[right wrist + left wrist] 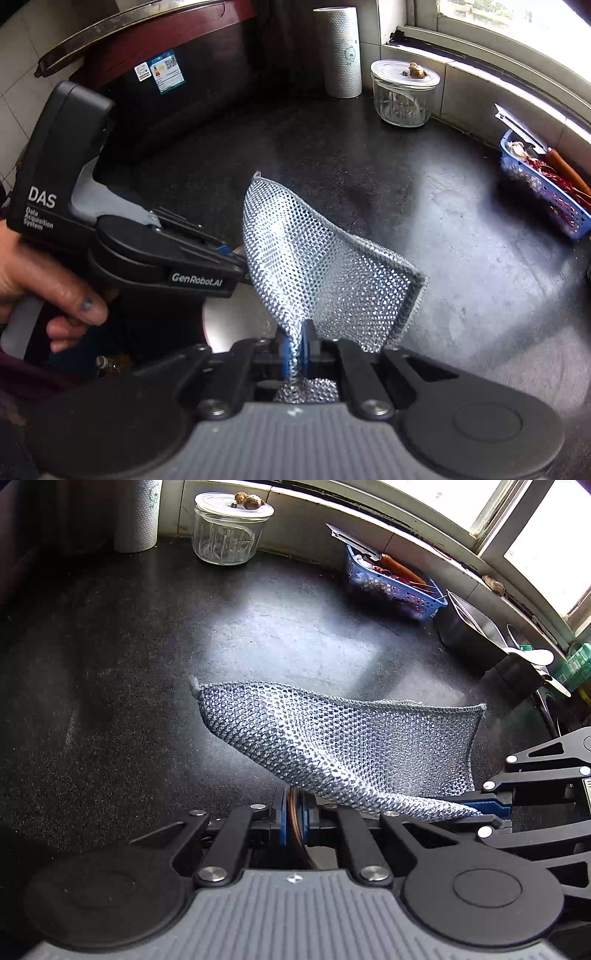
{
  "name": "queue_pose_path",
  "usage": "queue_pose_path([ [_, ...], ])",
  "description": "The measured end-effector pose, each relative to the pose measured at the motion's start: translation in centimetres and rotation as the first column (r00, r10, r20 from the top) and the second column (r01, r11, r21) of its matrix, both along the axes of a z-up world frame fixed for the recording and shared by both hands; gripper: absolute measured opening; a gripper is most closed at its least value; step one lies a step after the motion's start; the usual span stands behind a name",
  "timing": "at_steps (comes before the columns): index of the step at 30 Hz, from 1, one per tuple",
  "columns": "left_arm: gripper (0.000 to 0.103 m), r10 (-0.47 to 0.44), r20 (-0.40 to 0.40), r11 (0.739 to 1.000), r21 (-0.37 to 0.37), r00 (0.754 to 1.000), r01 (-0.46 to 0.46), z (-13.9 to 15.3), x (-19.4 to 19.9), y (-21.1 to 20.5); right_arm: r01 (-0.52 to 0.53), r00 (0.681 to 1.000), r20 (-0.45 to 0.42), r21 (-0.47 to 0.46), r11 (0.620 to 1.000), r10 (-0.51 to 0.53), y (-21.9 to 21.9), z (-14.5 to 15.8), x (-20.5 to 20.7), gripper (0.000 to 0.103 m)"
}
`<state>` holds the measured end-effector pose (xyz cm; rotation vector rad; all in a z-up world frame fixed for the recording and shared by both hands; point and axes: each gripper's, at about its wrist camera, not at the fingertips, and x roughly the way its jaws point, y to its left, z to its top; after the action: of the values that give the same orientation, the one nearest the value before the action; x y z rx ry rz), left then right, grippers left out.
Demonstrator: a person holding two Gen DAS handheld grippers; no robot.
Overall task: Clean bowl
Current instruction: 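Lift the mesh cloth with the right gripper toward the bowl held by the left gripper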
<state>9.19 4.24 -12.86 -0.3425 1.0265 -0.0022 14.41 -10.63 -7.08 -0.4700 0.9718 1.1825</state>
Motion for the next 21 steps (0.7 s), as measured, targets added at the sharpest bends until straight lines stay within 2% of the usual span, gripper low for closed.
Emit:
queue_pose_path([
  [2, 0.007, -0.001, -0.001, 1.0, -0.002, 1.0, 0.001, 0.0, 0.0, 0.0, -0.011, 1.0, -0.027, -0.001, 1.0, 0.011, 0.3, -0.1, 0.1, 0.022],
  [4, 0.007, -0.001, 0.0, 1.0, -0.003, 1.0, 0.001, 0.0, 0.1, 0.0, -0.021, 0.998, -0.06, 0.001, 1.0, 0.021, 0.6, -0.2, 0.2, 0.049],
  [6, 0.007, -0.003, 0.0, 1.0, -0.003, 1.0, 0.003, 0.0, 0.1, 0.0, -0.032, 0.995, -0.094, 0.014, 0.999, 0.033, 0.7, -0.2, 0.1, 0.063],
  [8, 0.007, -0.004, -0.001, 1.0, -0.004, 1.0, 0.004, 0.0, 0.1, 0.0, -0.039, 0.993, -0.113, 0.027, 0.999, 0.042, 0.5, 0.0, -0.3, 0.069],
  [13, 0.007, -0.007, -0.002, 1.0, -0.005, 1.0, 0.007, 0.0, 0.0, 0.1, 0.022, 0.979, -0.206, 0.082, 0.996, -0.004, -1.1, 0.9, 0.4, 0.07],
  [16, 0.007, -0.008, -0.002, 1.0, -0.004, 1.0, 0.008, 0.0, 0.1, 0.1, 0.049, 0.975, -0.219, 0.098, 0.994, -0.026, -2.0, 1.6, 0.6, 0.068],
  [21, 0.007, -0.009, 0.0, 1.0, -0.007, 1.0, 0.009, -0.1, 0.1, 0.2, 0.101, 0.972, -0.222, 0.12, 0.988, -0.072, -3.1, 2.6, 1.5, 0.05],
])
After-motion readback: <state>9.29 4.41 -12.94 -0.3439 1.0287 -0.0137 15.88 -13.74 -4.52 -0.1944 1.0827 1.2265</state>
